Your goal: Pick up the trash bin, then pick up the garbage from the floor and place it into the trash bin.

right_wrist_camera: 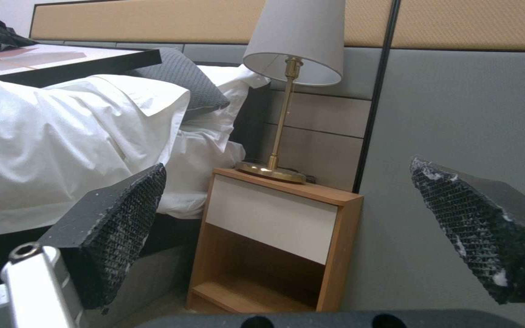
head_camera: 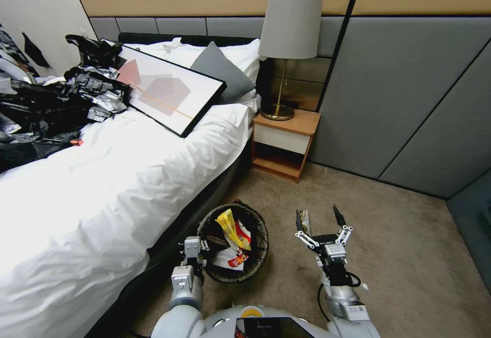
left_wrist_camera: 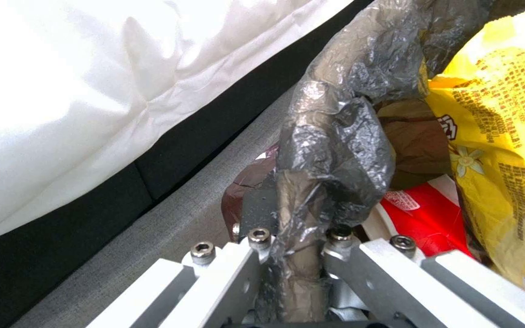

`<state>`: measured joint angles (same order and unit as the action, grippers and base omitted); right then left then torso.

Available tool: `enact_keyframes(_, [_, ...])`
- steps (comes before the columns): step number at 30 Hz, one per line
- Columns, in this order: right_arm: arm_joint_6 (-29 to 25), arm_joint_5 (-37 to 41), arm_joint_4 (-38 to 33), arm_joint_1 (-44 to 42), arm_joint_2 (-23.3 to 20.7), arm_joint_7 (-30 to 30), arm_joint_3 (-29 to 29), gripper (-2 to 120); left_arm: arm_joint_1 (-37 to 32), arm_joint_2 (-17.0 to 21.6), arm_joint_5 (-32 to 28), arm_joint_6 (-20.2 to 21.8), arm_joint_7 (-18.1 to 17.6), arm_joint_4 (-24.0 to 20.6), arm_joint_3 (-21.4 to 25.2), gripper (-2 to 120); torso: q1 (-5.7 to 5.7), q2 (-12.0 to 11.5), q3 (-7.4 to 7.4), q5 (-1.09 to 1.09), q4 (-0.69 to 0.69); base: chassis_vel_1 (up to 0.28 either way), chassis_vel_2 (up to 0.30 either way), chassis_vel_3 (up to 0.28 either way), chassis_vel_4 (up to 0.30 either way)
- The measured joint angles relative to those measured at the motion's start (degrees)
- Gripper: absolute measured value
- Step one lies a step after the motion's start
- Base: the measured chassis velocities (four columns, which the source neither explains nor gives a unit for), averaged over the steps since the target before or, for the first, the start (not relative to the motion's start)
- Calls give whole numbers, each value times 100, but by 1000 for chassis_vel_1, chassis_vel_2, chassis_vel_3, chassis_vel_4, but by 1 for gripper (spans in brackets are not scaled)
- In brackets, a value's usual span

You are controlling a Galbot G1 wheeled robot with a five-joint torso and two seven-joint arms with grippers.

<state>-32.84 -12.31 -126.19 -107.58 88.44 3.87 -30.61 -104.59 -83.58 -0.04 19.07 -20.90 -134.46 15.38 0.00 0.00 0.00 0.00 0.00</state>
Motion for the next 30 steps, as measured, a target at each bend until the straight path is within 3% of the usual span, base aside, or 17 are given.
enact_keyframes(10, [6, 176, 56, 114, 21, -42, -215, 100, 12, 13, -11, -5, 2, -3, -22, 0, 0, 0, 0, 0, -1, 0, 0, 0, 0])
enact_keyframes(16, [335, 541, 132, 511, -139, -125, -478, 100, -5, 24, -6, -5, 9, -18, -22, 0, 0, 0, 0, 0, 0, 0, 0, 0, 0])
enact_keyframes(27, [1896, 1607, 430, 1864, -647, -240, -698, 100, -25, 26, 22, -4, 12, -50, -12, 0, 0, 0, 0, 0, 0, 0, 0, 0, 0])
enact_keyframes(30, [2941, 1932, 861, 2379, -806, -76, -509, 100, -30, 20, 39, -4, 14, -53, -23, 0, 0, 0, 0, -1, 0, 0, 0, 0, 0])
